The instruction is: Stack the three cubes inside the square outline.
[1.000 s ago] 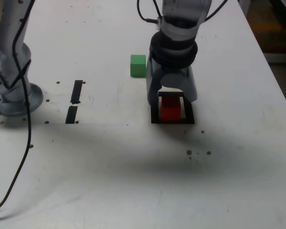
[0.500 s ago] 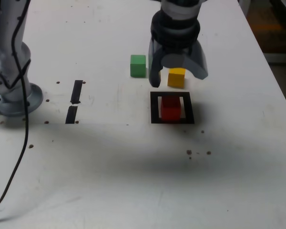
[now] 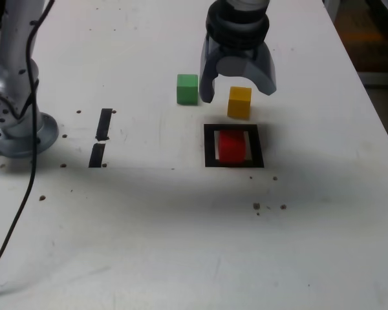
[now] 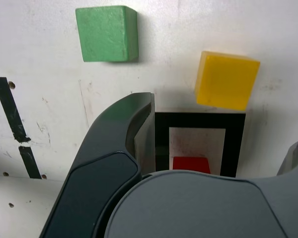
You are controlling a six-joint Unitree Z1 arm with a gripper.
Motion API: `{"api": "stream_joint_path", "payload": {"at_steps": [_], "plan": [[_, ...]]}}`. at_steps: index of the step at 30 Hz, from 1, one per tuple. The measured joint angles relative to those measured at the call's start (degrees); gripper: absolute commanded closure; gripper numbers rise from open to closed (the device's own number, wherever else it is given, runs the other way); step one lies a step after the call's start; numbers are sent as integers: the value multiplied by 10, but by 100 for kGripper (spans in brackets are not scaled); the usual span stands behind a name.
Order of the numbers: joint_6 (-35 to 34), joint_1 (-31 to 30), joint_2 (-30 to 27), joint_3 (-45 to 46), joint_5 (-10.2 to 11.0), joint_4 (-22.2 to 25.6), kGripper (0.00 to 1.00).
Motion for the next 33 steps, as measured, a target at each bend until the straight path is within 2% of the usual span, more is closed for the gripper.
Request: {"api": "stream_joint_path", "payload": {"at_steps": [12,18,24,33], "plan": [[63,42,46,-28,-11,-2,5],[84,56,68,-49,-19,-3,10],[93,66,83,-54,-28,-2,25],[90,67,83,-54,-30,-1,60]]}}
